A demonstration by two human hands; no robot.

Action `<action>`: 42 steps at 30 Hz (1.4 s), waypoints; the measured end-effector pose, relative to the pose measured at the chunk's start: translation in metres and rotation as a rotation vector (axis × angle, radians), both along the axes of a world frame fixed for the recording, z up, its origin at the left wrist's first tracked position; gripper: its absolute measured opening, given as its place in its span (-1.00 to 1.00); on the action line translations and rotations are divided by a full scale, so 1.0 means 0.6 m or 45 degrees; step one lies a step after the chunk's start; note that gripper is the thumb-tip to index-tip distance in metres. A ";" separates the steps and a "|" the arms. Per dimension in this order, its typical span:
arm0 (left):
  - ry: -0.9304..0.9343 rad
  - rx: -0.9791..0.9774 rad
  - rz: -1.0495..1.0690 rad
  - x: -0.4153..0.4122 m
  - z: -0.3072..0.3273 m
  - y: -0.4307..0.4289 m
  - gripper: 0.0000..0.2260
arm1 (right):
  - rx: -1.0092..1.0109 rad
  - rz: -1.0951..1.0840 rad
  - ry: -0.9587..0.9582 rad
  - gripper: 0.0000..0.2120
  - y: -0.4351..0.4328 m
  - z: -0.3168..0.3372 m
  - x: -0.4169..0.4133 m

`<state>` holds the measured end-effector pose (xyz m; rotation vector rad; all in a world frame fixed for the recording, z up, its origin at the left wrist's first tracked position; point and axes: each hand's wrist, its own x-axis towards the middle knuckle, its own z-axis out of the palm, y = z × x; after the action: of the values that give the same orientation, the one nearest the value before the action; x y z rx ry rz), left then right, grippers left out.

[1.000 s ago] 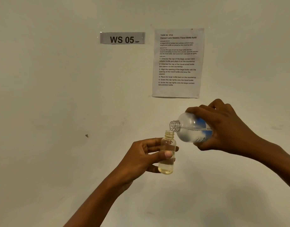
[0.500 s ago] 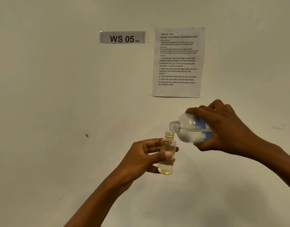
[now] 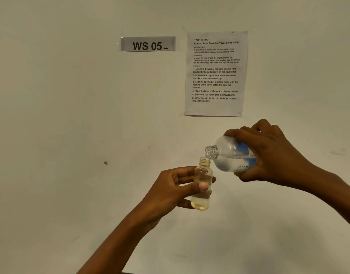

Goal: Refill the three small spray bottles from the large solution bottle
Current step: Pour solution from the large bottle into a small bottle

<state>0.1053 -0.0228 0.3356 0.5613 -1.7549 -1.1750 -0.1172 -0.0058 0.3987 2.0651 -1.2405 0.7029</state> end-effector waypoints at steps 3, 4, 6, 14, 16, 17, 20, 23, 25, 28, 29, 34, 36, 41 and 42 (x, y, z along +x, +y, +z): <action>0.000 0.007 0.001 0.000 0.000 0.000 -0.78 | 0.008 -0.002 0.007 -0.24 0.000 0.001 0.001; -0.001 0.007 0.004 0.000 0.000 0.000 -0.78 | 0.017 -0.004 0.001 -0.25 0.001 0.001 0.002; 0.000 0.006 0.006 0.001 0.000 0.000 -0.77 | 0.029 -0.011 -0.010 -0.25 0.002 0.002 0.003; 0.002 -0.005 0.010 0.003 0.001 0.001 -0.77 | 0.005 0.002 0.013 -0.25 0.002 0.003 0.004; 0.004 -0.003 0.008 0.003 0.000 0.001 -0.77 | 0.025 -0.007 -0.002 -0.25 0.005 0.004 0.005; 0.004 -0.002 0.007 0.003 0.000 0.001 -0.77 | 0.030 -0.010 -0.005 -0.25 0.005 0.004 0.006; 0.011 -0.001 -0.003 0.004 0.000 0.002 -0.77 | 0.038 -0.013 -0.003 -0.25 0.006 0.003 0.007; 0.016 -0.003 -0.007 0.004 -0.001 0.002 -0.76 | 0.059 -0.029 -0.012 -0.25 0.006 0.004 0.008; 0.014 -0.005 -0.006 0.004 -0.001 0.002 -0.74 | 0.053 -0.024 -0.010 -0.25 0.007 0.005 0.009; 0.012 -0.001 -0.004 0.004 -0.001 0.002 -0.76 | 0.038 -0.016 -0.005 -0.26 0.007 0.004 0.008; 0.010 0.000 -0.004 0.004 0.000 0.002 -0.77 | 0.040 -0.019 -0.008 -0.26 0.008 0.004 0.008; 0.004 -0.010 -0.010 0.005 -0.001 0.002 -0.73 | 0.046 -0.028 -0.007 -0.24 0.009 0.005 0.009; 0.005 -0.015 -0.009 0.005 0.000 0.002 -0.71 | 0.050 -0.030 -0.011 -0.24 0.010 0.005 0.010; 0.005 -0.004 -0.005 0.006 0.000 0.001 -0.74 | 0.067 -0.047 -0.014 -0.23 0.010 0.007 0.011; 0.002 -0.002 -0.001 0.006 -0.001 0.000 -0.74 | 0.071 -0.049 -0.007 -0.24 0.009 0.007 0.011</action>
<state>0.1090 -0.0226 0.3351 0.5584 -1.7550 -1.1745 -0.1105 -0.0001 0.4030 2.0795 -1.3133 0.6641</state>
